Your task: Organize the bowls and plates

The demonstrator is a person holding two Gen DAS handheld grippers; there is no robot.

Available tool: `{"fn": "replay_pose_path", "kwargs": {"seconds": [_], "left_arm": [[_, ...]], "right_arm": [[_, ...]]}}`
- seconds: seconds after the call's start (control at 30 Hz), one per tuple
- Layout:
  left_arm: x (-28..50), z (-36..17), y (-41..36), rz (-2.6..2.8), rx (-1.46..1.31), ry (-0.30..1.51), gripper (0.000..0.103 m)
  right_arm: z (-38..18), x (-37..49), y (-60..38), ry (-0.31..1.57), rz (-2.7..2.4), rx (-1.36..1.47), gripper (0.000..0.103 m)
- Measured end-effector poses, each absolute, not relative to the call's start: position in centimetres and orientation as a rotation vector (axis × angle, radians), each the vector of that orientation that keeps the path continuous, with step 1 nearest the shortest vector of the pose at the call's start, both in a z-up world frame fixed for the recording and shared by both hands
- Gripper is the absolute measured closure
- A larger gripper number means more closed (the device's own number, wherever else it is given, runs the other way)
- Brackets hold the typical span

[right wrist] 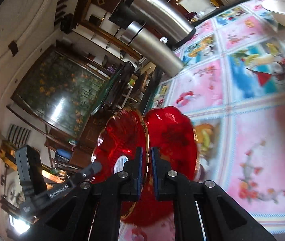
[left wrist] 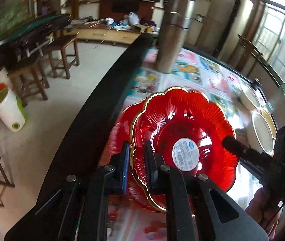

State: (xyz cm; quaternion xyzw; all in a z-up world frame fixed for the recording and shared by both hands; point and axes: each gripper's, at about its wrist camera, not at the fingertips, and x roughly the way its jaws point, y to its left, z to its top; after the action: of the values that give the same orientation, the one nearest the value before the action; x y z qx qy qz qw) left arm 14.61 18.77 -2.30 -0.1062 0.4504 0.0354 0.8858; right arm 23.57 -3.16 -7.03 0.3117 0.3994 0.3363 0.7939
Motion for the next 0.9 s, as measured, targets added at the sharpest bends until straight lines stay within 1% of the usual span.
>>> {"fn": "replay_pose_path", "kwargs": {"seconds": [0.2,0.43,0.7,0.73,0.87,0.9], "left_arm": [[15.0,-4.3,19.7,0.11,-0.251,0.944,0.092],[14.6,-5.1,18.3,0.168,-0.183,0.919,0.091],[13.9,-6.0,16.2,0.268,-0.066,0.883,0.089],[13.9,-6.1,15.9,0.282,-0.042,0.877,0.089],[13.6,-6.4,14.8,0.326,0.024,0.869,0.089],[13.5,-6.5,14.7,0.33,0.023,0.872,0.089]], "right_arm": [[-7.8,23.7,-0.3,0.862,0.679,0.524,0.095],[-8.0,22.6,0.5,0.818,0.601,0.344,0.093],[-7.9,21.9,0.2,0.802,0.593,0.327,0.091],[-7.9,21.9,0.1,0.802,0.587,0.325,0.089],[-7.8,21.3,-0.4,0.791,0.574,0.331,0.089],[-7.7,21.2,-0.5,0.79,0.57,0.336,0.087]]}}
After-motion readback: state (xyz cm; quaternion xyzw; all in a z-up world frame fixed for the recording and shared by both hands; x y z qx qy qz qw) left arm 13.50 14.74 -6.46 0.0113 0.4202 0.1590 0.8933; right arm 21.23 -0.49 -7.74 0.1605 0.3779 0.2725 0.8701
